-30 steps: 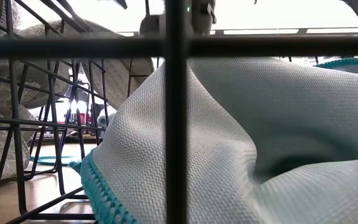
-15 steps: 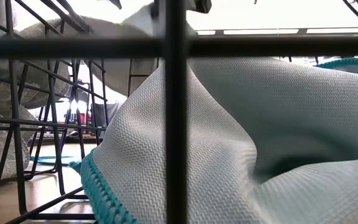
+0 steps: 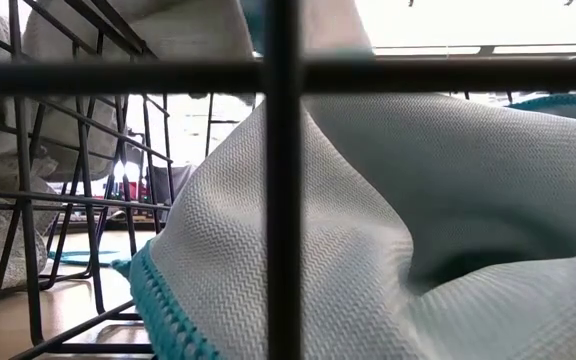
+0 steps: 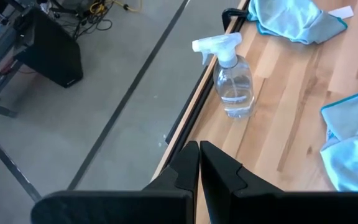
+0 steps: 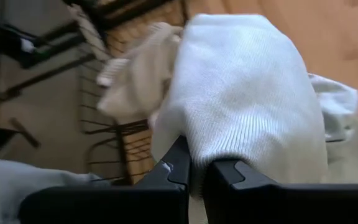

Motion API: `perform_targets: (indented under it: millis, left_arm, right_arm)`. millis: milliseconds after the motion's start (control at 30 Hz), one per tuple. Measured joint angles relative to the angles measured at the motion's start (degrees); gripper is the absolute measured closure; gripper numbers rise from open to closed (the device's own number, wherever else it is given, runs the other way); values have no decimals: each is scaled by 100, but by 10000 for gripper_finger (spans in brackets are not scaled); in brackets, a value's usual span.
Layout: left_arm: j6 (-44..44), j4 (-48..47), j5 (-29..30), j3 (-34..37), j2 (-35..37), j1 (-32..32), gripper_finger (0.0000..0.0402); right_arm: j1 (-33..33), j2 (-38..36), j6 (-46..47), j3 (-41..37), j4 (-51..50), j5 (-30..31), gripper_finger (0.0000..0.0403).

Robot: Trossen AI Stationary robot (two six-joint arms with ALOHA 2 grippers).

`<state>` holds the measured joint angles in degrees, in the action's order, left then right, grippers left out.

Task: Sort microfiber towel by color & place in baskets
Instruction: Put the bottom blue microfiber towel into the right black wire basket

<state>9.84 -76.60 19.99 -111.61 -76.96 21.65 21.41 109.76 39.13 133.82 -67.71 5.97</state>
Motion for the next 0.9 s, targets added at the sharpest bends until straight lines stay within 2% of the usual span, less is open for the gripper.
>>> perform_targets:
  millis: [400, 633, 733, 900]
  left_arm:
    - [-197, -80, 0, 0, 110, -6, 402]
    - [-261, -78, 0, 0, 121, -6, 402]
    - [-266, -93, -1, 0, 121, -6, 402]
    - [-288, -266, -3, -1, 123, -6, 402]
  right_arm:
    - [918, -154, 851, 2, 198, -1, 390]
    - [1080, -154, 1043, 2, 115, 62, 390]
    - [1073, -154, 1129, 2, -306, 68, 390]
    - [1071, -130, 1894, -9, -1600, 48, 390]
